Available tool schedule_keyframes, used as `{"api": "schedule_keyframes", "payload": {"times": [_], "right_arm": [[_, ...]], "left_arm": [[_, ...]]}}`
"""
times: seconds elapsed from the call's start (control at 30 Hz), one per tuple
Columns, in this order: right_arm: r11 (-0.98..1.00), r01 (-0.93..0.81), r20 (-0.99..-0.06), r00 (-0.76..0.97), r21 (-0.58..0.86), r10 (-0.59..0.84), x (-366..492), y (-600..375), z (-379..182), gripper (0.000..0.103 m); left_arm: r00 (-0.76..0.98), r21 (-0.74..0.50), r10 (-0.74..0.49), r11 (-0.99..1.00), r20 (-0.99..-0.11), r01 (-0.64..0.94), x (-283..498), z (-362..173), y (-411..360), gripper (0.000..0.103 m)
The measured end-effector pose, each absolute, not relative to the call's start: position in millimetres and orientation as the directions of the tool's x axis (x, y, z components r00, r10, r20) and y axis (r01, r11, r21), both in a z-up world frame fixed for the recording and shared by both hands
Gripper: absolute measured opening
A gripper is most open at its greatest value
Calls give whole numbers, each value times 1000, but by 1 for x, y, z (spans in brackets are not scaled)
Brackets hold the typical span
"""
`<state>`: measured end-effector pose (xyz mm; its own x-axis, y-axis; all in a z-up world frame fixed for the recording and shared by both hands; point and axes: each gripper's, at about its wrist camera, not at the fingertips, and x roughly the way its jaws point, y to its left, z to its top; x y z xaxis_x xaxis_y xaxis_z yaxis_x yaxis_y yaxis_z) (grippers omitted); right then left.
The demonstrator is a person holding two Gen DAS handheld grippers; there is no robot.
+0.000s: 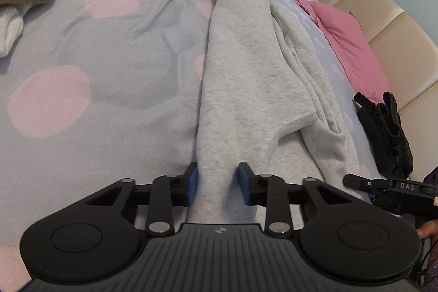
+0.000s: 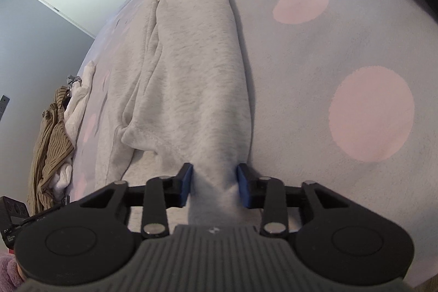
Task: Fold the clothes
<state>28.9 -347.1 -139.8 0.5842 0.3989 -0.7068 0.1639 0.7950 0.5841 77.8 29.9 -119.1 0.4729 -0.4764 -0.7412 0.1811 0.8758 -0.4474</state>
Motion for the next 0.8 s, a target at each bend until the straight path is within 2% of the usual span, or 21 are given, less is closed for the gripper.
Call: {"api": "schedule_keyframes", "payload": {"times": [0.07, 0.13, 0.4, 0.63, 0.8], "right_arm": [[807, 143, -705, 589, 573, 396, 30, -343, -134, 24], [815, 113, -692, 602, 568, 399, 30, -338, -126, 22], [772, 79, -626, 639, 631, 447, 20, -339, -85, 17], [739, 145, -660, 584, 658, 473, -14, -344, -81, 17], [792, 164, -731, 527, 588, 434, -25, -339, -92, 17]], "left_arm": [[489, -397, -442, 896, -752, 199, 75, -112, 24, 10], [509, -366, -422, 906, -751, 212, 70, -102, 20, 8], [530, -359, -429, 903, -731, 236, 47, -61, 32, 8], [482, -323, -407, 913, -776, 250, 28, -53, 36, 8], [417, -294, -369, 926, -830, 236, 33, -72, 33, 8]]}}
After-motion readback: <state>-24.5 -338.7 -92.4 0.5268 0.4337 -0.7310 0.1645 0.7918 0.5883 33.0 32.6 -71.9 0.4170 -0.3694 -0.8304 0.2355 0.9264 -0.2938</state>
